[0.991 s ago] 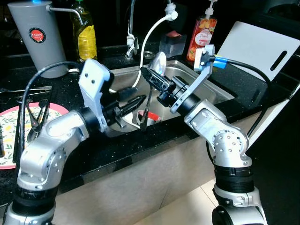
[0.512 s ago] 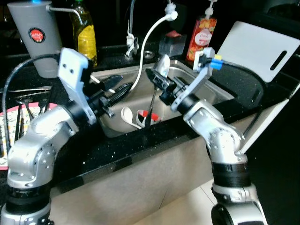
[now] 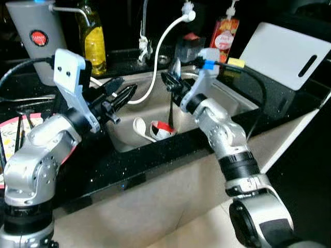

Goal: Kitchen organization

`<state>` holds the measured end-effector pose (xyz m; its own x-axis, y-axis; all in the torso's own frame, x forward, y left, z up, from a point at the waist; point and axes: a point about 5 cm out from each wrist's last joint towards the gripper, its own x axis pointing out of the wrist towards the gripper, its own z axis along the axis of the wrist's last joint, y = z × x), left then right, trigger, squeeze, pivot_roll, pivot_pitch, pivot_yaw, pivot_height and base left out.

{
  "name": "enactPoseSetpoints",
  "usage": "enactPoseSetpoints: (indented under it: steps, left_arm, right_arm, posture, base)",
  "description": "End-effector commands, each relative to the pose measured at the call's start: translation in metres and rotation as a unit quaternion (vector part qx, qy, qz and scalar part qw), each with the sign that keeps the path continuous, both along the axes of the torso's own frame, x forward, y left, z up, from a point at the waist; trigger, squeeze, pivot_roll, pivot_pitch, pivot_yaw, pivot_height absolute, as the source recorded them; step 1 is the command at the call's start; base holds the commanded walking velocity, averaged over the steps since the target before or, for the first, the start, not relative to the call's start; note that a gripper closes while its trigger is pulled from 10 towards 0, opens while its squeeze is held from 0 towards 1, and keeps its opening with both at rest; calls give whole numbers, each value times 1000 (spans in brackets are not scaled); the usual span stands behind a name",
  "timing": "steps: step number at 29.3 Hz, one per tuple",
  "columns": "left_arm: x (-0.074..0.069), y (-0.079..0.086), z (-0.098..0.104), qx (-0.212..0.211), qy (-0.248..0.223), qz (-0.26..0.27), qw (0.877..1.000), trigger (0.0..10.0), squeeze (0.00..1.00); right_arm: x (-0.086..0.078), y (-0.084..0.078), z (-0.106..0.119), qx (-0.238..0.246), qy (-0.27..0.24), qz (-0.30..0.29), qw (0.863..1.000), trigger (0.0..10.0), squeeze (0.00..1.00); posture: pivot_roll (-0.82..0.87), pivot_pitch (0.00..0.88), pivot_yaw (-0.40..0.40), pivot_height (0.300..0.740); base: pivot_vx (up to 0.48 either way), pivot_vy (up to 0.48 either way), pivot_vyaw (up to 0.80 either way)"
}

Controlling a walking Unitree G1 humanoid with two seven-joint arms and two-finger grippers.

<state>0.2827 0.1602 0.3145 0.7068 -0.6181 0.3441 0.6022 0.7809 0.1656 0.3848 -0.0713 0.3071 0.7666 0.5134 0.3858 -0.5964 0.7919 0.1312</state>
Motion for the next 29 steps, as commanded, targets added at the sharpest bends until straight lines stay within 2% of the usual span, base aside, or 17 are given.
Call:
enactPoseSetpoints:
  steps: [1, 2, 4, 5, 8, 9, 11, 14, 15, 18, 22, 23, 26, 27, 29]
  left_arm:
    - [-1, -3, 0, 5, 0, -5, 1000, 10000, 0]
    - [-1, -3, -1, 5, 0, -5, 1000, 10000, 0]
    - [-1, -3, -1, 5, 0, -5, 1000, 10000, 0]
    - [-2, -3, -1, 5, 0, -5, 1000, 10000, 0]
    - [-2, -3, -1, 5, 0, -5, 1000, 10000, 0]
    - [-3, -4, -1, 6, 0, -6, 1000, 10000, 0]
    - [-3, -4, -1, 6, 0, -5, 1000, 10000, 0]
    - [-4, -4, -1, 7, 1, -4, 1000, 10000, 0]
    - [-4, -4, -1, 7, 1, -4, 1000, 10000, 0]
    - [-5, -3, -3, 10, 4, 0, 1000, 10000, 0]
    - [-4, -3, -4, 16, 7, 4, 1000, 10000, 0]
    - [-4, -3, -8, 30, 17, 9, 999, 10000, 0]
    - [5, -1, -37, 133, 79, 55, 986, 10000, 0]
    - [5, -1, -37, 133, 79, 55, 986, 10000, 0]
    - [8, -1, -50, 163, 111, 70, 978, 10000, 0]
  right_arm:
    - [3, 2, 1, -7, -14, -5, 1000, 10000, 0]
    - [5, 6, 0, -25, -26, -12, 999, 10000, 0]
    - [5, 6, 0, -25, -26, -12, 999, 10000, 0]
    - [8, 14, -7, -69, -42, -16, 997, 10000, 0]
    - [8, 14, -7, -69, -42, -16, 997, 10000, 0]
    - [10, 17, -11, -94, -48, -20, 994, 10000, 0]
    - [11, 26, -27, -185, -62, -22, 981, 10000, 0]
    - [11, 33, -43, -246, -51, -9, 968, 10000, 0]
    - [11, 33, -43, -246, -51, -9, 968, 10000, 0]
    - [13, 36, -60, -257, 8, 16, 966, 10000, 0]
    - [14, 36, -64, -256, 22, 19, 966, 10000, 0]
    - [16, 34, -69, -257, 37, 15, 965, 10000, 0]
    - [19, 29, -78, -241, 76, 2, 968, 10000, 0]
    - [19, 29, -78, -241, 76, 2, 968, 10000, 0]
    - [21, 27, -79, -226, 88, -3, 970, 10000, 0]
  posture:
    - [-54, 87, -85, 740]
    - [-54, 87, -85, 740]
    - [-54, 87, -85, 740]
    - [-47, 86, -87, 740]
    - [-47, 86, -87, 740]
    - [-46, 85, -89, 740]
    - [-41, 86, -90, 740]
    - [-39, 87, -91, 740]
    - [-39, 87, -91, 740]
    - [-39, 91, -90, 740]
    - [-39, 91, -90, 740]
    - [-37, 93, -89, 740]
    - [-33, 95, -88, 740]
    - [-33, 95, -88, 740]
    - [-35, 97, -85, 740]
  base:
    - [0, 0, 0]
    - [0, 0, 0]
    - [0, 0, 0]
    - [0, 0, 0]
    - [0, 0, 0]
    - [0, 0, 0]
    - [0, 0, 0]
    - [0, 0, 0]
    - [0, 0, 0]
    - [0, 0, 0]
    - [0, 0, 0]
    - [0, 0, 0]
    - [0, 0, 0]
    - [0, 0, 0]
    - [0, 0, 0]
